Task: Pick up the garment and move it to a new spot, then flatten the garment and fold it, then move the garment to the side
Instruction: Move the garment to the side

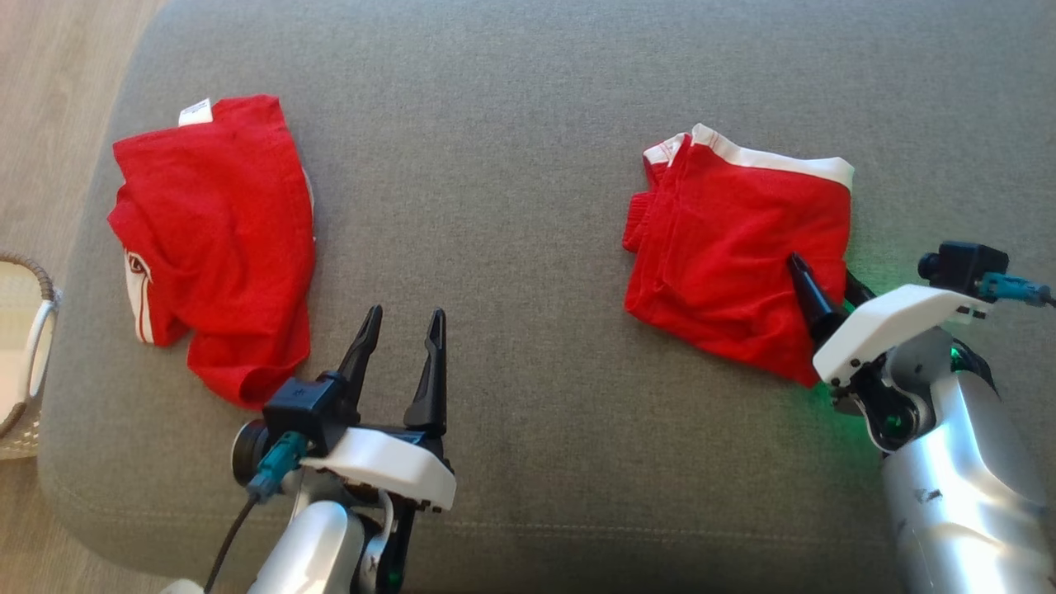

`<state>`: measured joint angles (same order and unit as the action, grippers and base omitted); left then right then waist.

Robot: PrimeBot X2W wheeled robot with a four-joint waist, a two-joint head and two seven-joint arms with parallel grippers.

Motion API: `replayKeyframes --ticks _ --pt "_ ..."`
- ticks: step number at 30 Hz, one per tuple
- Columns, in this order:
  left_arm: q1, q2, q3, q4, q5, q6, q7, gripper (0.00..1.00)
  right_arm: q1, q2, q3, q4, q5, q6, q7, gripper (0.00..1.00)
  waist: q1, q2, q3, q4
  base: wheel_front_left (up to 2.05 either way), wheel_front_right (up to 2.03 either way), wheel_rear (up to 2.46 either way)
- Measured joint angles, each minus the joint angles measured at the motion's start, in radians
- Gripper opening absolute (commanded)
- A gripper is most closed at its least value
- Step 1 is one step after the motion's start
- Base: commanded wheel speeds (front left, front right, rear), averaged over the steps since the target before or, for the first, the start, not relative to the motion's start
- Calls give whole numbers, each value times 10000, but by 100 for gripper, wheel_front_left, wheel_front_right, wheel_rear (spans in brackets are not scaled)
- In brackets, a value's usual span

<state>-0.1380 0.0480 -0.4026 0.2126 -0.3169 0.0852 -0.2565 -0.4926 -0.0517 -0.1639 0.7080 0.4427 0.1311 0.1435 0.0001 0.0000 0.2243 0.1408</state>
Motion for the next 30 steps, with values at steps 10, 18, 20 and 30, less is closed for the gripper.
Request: replayKeyframes --ticks 10,18,20,30 --pt "-21 0 -12 13 107 25 0 100 -293 -230 790 424 -702 0 -428 0 0 0 54 -100 0 0 0" --pt "-174 -2 59 -54 163 25 0 100 -401 -752 1766 414 -1369 0 -959 0 0 0 79 -536 0 0 0" --pt "-174 -2 75 -86 167 19 0 100 -513 -957 2008 399 -1413 0 -982 0 0 0 86 -692 0 0 0" --pt "-669 -8 251 -176 646 -130 0 100 -1335 -2545 3033 203 -1210 0 -1120 0 -1 0 554 -1675 0 0 0"
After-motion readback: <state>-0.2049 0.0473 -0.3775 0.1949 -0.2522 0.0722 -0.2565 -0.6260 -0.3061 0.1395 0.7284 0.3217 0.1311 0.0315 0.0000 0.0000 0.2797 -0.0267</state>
